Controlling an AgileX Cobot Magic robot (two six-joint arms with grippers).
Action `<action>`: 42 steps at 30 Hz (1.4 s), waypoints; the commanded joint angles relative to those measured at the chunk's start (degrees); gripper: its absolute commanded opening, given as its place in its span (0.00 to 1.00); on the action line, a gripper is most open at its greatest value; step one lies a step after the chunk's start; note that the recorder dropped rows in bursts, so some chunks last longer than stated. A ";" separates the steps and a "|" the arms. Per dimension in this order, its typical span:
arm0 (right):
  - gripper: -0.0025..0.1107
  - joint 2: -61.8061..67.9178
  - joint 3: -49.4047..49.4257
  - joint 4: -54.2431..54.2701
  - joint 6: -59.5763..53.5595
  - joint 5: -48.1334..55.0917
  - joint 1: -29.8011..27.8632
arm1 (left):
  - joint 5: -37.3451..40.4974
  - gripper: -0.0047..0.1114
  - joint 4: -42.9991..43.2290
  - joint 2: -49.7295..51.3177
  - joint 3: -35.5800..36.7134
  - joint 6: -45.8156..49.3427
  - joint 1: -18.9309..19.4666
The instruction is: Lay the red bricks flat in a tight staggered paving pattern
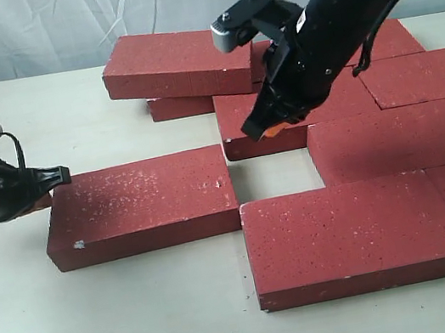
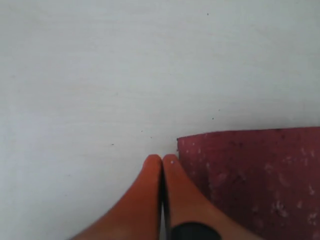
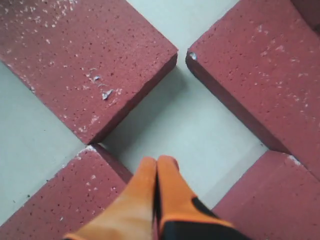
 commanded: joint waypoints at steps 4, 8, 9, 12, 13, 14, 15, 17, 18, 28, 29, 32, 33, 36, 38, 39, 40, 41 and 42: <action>0.01 7.84 0.13 0.61 0.46 -4.53 0.39 | 1.01 0.04 0.59 0.97 -1.71 -0.06 -0.13; 0.01 10.61 0.13 1.91 0.76 -6.23 0.44 | 2.96 0.04 0.14 3.02 -3.25 -0.06 -0.13; 0.01 10.94 0.13 2.64 0.76 -6.53 0.44 | 3.43 0.04 -0.42 3.62 -3.68 0.05 -0.13; 0.01 11.22 0.13 3.15 1.46 -7.25 0.44 | 3.67 0.04 -0.97 4.86 -5.18 0.05 -0.13; 0.01 11.22 0.13 3.45 1.63 -7.24 0.44 | 3.80 0.04 -1.68 4.90 -5.43 0.05 -0.13; 0.01 11.22 0.13 3.76 1.63 -7.24 0.44 | 3.80 0.04 -2.07 4.90 -5.43 0.05 -0.13; 0.01 11.22 0.13 4.04 1.63 -7.24 0.44 | 3.80 0.04 -2.07 4.90 -5.43 0.05 -0.13; 0.01 11.22 0.13 4.19 1.63 -7.36 0.44 | 4.01 0.04 -2.47 4.90 -5.43 0.30 -0.13; 0.01 11.22 0.13 4.19 1.63 -7.36 0.44 | 4.46 0.04 -2.47 4.90 -5.43 1.02 -0.13; 0.01 10.84 0.13 3.98 1.74 -5.76 0.44 | 10.43 0.04 -3.52 5.13 -5.43 4.73 -0.13; 0.01 10.72 0.13 3.98 1.74 -5.47 0.44 | 10.17 0.04 -2.90 5.60 -5.43 4.73 -0.13; 0.01 9.59 0.13 3.82 1.74 -4.38 0.44 | 9.81 0.04 -3.25 7.25 -5.43 4.73 -0.13; 0.01 9.09 0.13 3.82 1.74 -4.12 0.44 | 9.81 0.04 -3.53 7.65 -5.43 4.73 -0.13; 0.01 6.74 0.13 1.52 1.88 -2.84 0.44 | 11.57 0.04 -5.73 7.92 -5.43 6.22 -0.13; 0.01 5.59 0.13 -0.88 4.55 -1.87 0.44 | 12.74 0.04 -7.80 7.92 -5.43 8.19 -0.75; 0.01 5.43 0.13 -0.91 4.83 -1.44 0.44 | 12.74 0.04 -7.84 7.92 -5.43 8.91 -1.31; 0.01 5.34 0.13 -0.91 4.83 -0.79 0.44 | 12.62 0.04 -7.67 7.92 -5.43 9.02 -2.58; 0.01 5.34 0.13 -0.91 4.83 -0.65 0.44 | 12.25 0.04 -7.38 7.92 -5.43 9.02 -3.12; 0.01 5.34 0.13 -0.91 4.83 -0.21 0.44 | 11.19 0.04 -7.26 7.92 -5.43 9.02 -3.86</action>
